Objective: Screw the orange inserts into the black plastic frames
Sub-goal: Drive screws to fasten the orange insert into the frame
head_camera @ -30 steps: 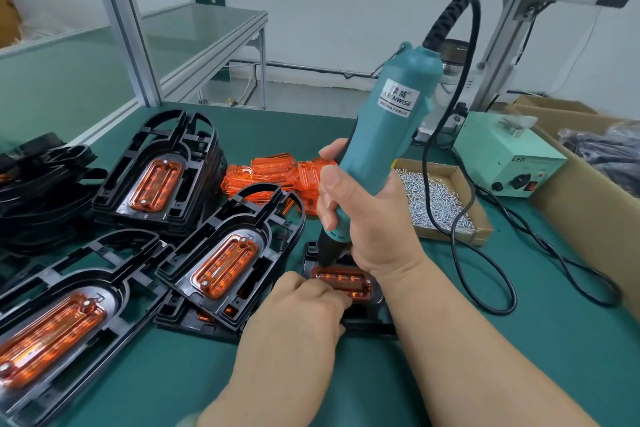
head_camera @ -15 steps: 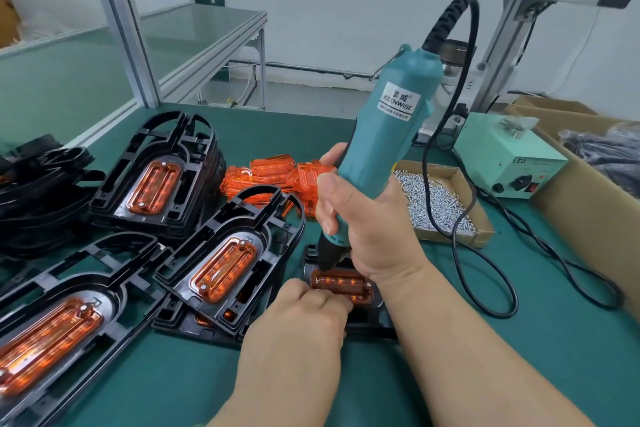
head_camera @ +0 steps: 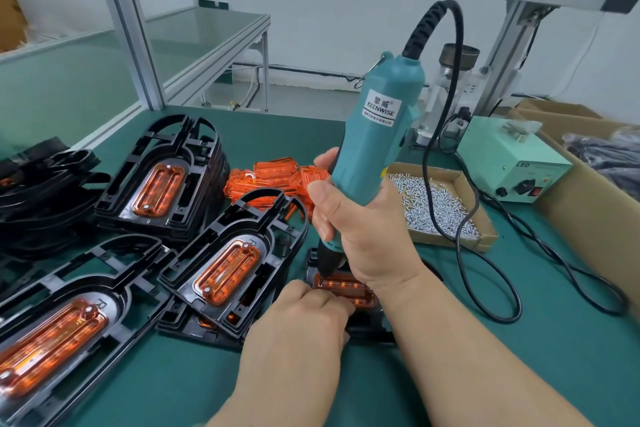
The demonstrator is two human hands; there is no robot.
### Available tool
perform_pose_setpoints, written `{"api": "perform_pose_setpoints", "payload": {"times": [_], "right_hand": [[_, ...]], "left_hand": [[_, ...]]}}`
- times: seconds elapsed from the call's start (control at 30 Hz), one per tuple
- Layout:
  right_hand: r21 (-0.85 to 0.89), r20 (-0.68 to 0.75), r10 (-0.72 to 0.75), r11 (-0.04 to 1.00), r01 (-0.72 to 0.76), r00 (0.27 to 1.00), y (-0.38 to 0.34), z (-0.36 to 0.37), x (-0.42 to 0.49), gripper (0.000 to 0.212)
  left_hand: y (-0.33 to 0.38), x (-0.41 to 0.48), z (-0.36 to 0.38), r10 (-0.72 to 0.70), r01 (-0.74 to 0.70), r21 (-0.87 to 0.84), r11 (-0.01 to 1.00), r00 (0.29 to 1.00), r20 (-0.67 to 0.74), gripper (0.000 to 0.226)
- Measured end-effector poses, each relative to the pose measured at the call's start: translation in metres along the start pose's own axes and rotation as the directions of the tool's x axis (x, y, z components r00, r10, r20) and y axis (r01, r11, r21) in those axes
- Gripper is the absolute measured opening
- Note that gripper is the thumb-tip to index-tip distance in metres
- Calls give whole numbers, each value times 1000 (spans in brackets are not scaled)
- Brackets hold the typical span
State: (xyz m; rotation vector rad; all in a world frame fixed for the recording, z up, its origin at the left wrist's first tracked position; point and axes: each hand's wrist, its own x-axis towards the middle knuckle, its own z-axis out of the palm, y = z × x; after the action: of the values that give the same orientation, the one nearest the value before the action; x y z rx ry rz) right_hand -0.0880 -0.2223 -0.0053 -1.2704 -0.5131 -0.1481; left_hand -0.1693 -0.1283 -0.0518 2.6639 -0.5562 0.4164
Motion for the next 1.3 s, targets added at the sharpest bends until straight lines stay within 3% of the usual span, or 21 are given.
{"api": "perform_pose_setpoints", "payload": {"times": [0.27, 0.37, 0.47, 0.67, 1.1, 1.3], "right_hand": [[-28, -81, -21, 999, 19, 996, 0, 2, -3, 15], [-29, -43, -11, 1000, 10, 999, 0, 1, -2, 14], [23, -38, -2, 1000, 3, 999, -1, -2, -1, 15], [107, -206, 53, 994, -31, 977, -1, -10, 0, 17], [-68, -246, 5, 997, -22, 969, -8, 4, 1, 12], [5, -310, 21, 1000, -21, 950, -29, 5, 15, 13]], "left_hand": [[0, 4, -6, -13, 17, -25, 1000, 991, 130, 43], [3, 5, -12, -66, 70, -14, 997, 980, 187, 35], [2, 4, -10, -61, 62, -4, 998, 990, 126, 39], [2, 9, -13, -60, 56, 24, 998, 977, 206, 39], [-1, 12, -10, -101, 88, 57, 994, 957, 274, 39], [-2, 17, -14, -110, 93, 72, 993, 953, 284, 39]]}}
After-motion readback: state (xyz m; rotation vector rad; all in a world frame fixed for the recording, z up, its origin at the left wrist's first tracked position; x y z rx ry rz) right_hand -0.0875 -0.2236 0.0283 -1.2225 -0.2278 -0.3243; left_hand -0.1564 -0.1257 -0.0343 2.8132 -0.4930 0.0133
